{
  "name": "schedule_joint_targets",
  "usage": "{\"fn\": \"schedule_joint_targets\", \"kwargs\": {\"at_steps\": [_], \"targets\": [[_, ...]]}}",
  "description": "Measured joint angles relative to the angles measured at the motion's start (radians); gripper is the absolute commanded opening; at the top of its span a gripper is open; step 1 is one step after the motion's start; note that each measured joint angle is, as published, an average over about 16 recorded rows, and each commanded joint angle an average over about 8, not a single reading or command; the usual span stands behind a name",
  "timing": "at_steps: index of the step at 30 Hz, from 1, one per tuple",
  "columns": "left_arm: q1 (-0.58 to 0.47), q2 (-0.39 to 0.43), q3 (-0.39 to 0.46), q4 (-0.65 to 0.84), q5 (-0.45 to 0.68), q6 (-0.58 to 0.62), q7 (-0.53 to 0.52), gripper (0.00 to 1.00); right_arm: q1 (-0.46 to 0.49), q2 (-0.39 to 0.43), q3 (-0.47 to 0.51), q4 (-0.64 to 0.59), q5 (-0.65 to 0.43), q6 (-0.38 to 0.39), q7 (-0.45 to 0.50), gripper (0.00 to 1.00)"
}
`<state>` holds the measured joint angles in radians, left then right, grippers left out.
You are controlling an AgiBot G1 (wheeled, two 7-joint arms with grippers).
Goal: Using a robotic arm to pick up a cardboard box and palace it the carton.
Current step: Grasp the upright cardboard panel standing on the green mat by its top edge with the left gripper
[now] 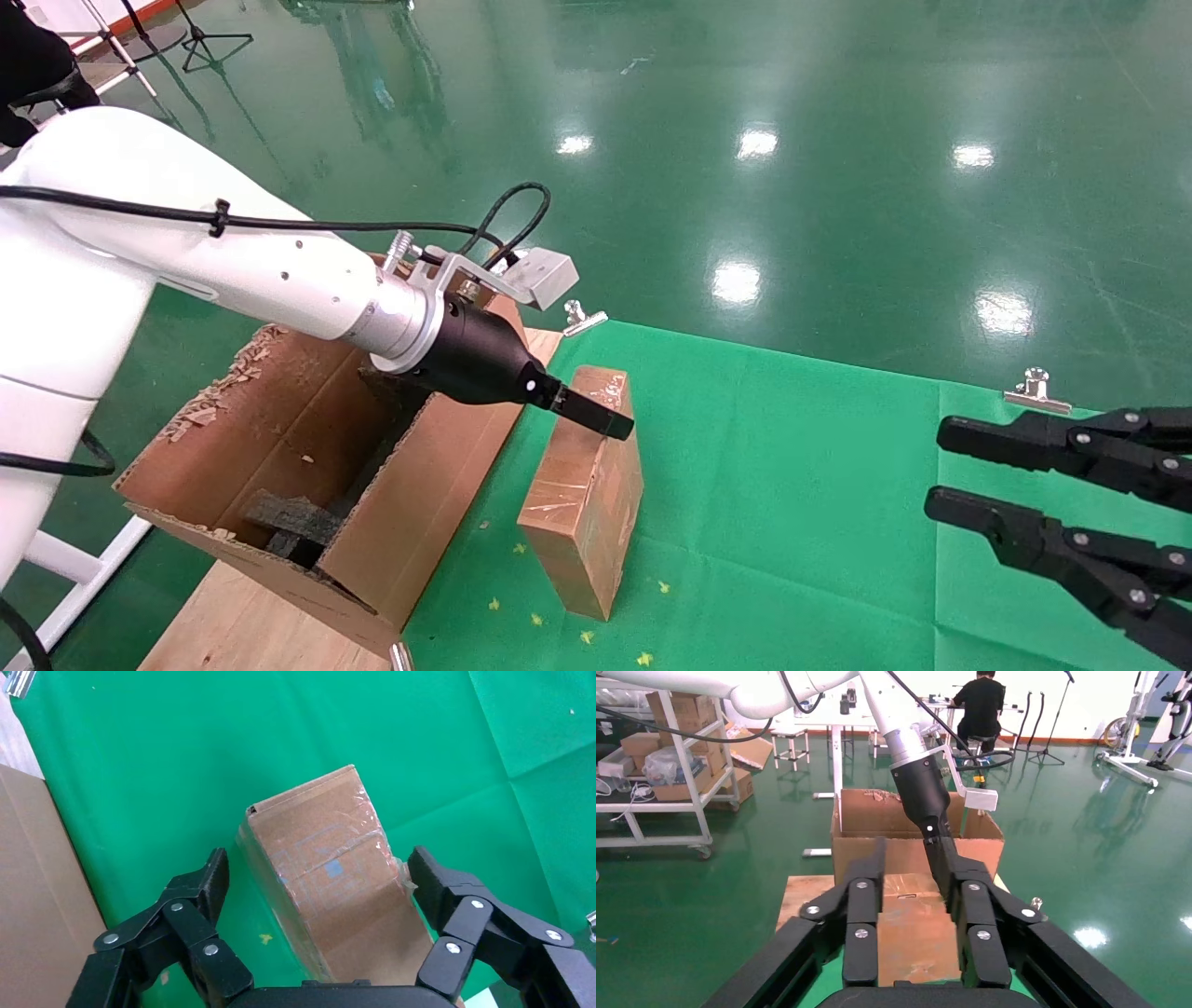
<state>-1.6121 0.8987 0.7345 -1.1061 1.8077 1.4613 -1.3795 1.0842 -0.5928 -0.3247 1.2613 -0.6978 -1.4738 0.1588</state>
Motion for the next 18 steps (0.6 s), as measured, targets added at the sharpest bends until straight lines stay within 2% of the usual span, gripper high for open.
{"fn": "schedule_joint_targets", "kwargs": {"at_steps": [18], "targets": [[-0.001,-0.001,-0.001,-0.002,-0.002,0.001,0.000,0.00,0.000,0.000,0.000,0.000,0.000,0.000,0.000,1.00]]}}
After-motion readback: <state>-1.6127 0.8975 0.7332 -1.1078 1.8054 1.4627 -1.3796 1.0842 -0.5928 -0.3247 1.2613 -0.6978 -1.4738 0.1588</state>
